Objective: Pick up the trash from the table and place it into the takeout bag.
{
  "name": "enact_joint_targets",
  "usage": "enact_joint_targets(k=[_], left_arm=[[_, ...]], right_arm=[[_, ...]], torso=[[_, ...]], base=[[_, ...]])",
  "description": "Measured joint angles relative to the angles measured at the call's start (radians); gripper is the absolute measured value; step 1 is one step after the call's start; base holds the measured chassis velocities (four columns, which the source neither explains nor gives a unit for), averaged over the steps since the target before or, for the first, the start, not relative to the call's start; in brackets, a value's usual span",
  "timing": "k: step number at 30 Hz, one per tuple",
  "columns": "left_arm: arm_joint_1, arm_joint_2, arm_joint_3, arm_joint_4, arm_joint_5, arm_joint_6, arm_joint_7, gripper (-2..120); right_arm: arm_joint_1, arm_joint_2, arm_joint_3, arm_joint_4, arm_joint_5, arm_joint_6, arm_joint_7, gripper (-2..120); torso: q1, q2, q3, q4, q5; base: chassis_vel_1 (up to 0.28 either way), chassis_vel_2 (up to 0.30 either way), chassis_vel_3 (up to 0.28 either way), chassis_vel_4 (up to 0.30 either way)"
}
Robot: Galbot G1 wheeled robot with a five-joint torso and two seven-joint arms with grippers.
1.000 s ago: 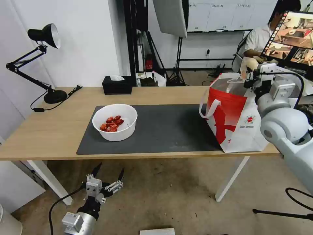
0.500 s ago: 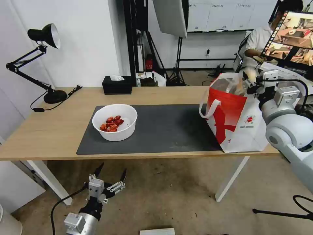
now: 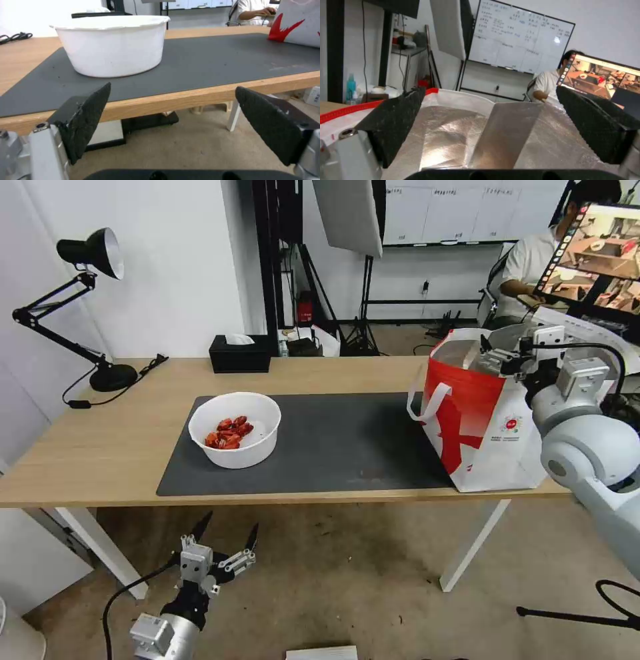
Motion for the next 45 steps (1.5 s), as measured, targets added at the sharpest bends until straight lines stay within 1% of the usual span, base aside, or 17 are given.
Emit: enact_joint_targets(k=[6, 10, 12, 13, 16, 17, 19, 20, 21, 22, 24, 28, 30, 31, 34, 36, 45], left_arm=[[0.001, 0.0, -0.004, -0.004, -0.001, 0.0, 0.0, 100], [0.003, -0.002, -0.005, -0.008, -0.001, 0.0, 0.0, 100], [0.004, -0.003, -0.005, -0.01, -0.001, 0.0, 0.0, 100], [0.004, -0.003, -0.005, -0.01, -0.001, 0.0, 0.0, 100], [0.003, -0.01, -0.003, -0.012, -0.001, 0.0, 0.0, 100], [0.003, -0.01, -0.003, -0.012, -0.001, 0.0, 0.0, 100], [0.003, -0.015, -0.002, -0.011, -0.001, 0.001, 0.001, 100], [0.003, -0.015, -0.002, -0.011, -0.001, 0.001, 0.001, 100], [0.003, -0.015, -0.002, -0.011, -0.001, 0.001, 0.001, 100], [0.004, -0.015, -0.002, -0.011, -0.001, 0.002, 0.001, 100], [0.002, -0.015, -0.001, -0.008, -0.001, 0.003, 0.002, 100], [-0.001, -0.015, 0.0, -0.004, -0.002, 0.004, 0.001, 100], [-0.005, -0.016, 0.0, -0.002, -0.005, 0.009, -0.005, 100], [-0.005, -0.016, 0.0, -0.002, -0.005, 0.009, -0.005, 100], [-0.009, -0.015, 0.002, 0.001, -0.008, 0.011, -0.006, 100], [-0.013, -0.015, 0.004, 0.002, -0.009, 0.012, -0.007, 100], [-0.01, -0.015, 0.005, -0.004, -0.009, 0.012, -0.008, 100]], right_arm=[[-0.017, 0.0, 0.024, 0.03, 0.033, 0.008, 0.001, 100], [-0.057, -0.003, 0.054, 0.101, 0.099, 0.026, 0.001, 100], [-0.113, -0.005, 0.087, 0.171, 0.149, 0.036, 0.001, 100], [-0.113, -0.005, 0.087, 0.171, 0.149, 0.036, 0.001, 100], [-0.238, 0.004, 0.134, 0.269, 0.17, 0.067, -0.013, 100], [-0.238, 0.004, 0.134, 0.269, 0.17, 0.067, -0.013, 100], [-0.324, 0.027, 0.16, 0.317, 0.168, 0.078, -0.018, 100], [-0.391, 0.051, 0.188, 0.339, 0.152, 0.079, -0.033, 100], [-0.391, 0.051, 0.188, 0.339, 0.152, 0.079, -0.033, 100], [-0.441, 0.071, 0.205, 0.351, 0.134, 0.081, -0.048, 100], [-0.568, 0.127, 0.24, 0.374, 0.06, 0.101, -0.092, 100], [-0.663, 0.173, 0.254, 0.382, -0.004, 0.131, -0.125, 100], [-0.785, 0.242, 0.256, 0.381, -0.084, 0.201, -0.156, 100], [-0.785, 0.242, 0.256, 0.381, -0.084, 0.201, -0.156, 100], [-0.851, 0.29, 0.25, 0.371, -0.134, 0.251, -0.172, 100], [-0.905, 0.34, 0.242, 0.354, -0.179, 0.294, -0.183, 100], [-0.936, 0.398, 0.209, 0.307, -0.25, 0.341, -0.199, 100]], torso=[[0.0, 0.0, 0.0, 0.0, 0.0], [0.0, 0.0, 0.0, 0.0, 0.0], [0.0, 0.0, 0.0, 0.0002, -0.0001], [0.0, 0.0, 0.0, 0.0002, -0.0001], [0.0, 0.0, 0.0, -0.0001, 0.0002], [0.0, 0.0, 0.0, -0.0001, 0.0002], [0.0, 0.0, 0.0, 0.0002, -0.0002], [0.0, 0.0, 0.0, 0.0003, 0.0], [0.0, 0.0, 0.0, 0.0003, 0.0], [0.0, 0.0, 0.0, 0.0001, 0.0], [0.0, 0.0, 0.0, -0.0001, 0.0001], [0.0, 0.0, 0.0, -0.0001, 0.0], [0.0, 0.0, 0.0, 0.0, -0.0002], [0.0, 0.0, 0.0, 0.0, -0.0002], [0.0, 0.0, 0.0, -0.0003, 0.0], [0.0, 0.0, 0.0, -0.0002, -0.0001], [0.0, 0.0, 0.0, 0.0, -0.0001]], base=[[0.0, 0.0, 0.0, 0.0], [0.0, 0.0, 0.0, 0.0], [0.0, 0.0, 0.0, 0.0], [0.0, 0.0, 0.0, 0.0], [0.0, 0.0, 0.0, 0.0], [0.0, 0.0, 0.0, 0.0], [0.0, 0.0, 0.0, 0.0], [0.0, 0.0, 0.0, 0.0], [0.0, 0.0, 0.0, 0.0], [0.0, 0.0, 0.0, 0.0], [0.0, 0.0, 0.0, 0.0], [0.0, 0.0, 0.0, 0.0], [0.0, 0.0, 0.0, 0.0], [0.0, 0.0, 0.0, 0.0], [0.0, 0.0, 0.0, 0.0], [0.0, 0.0, 0.0, 0.0], [0.0, 0.0, 0.0, 0.0]])
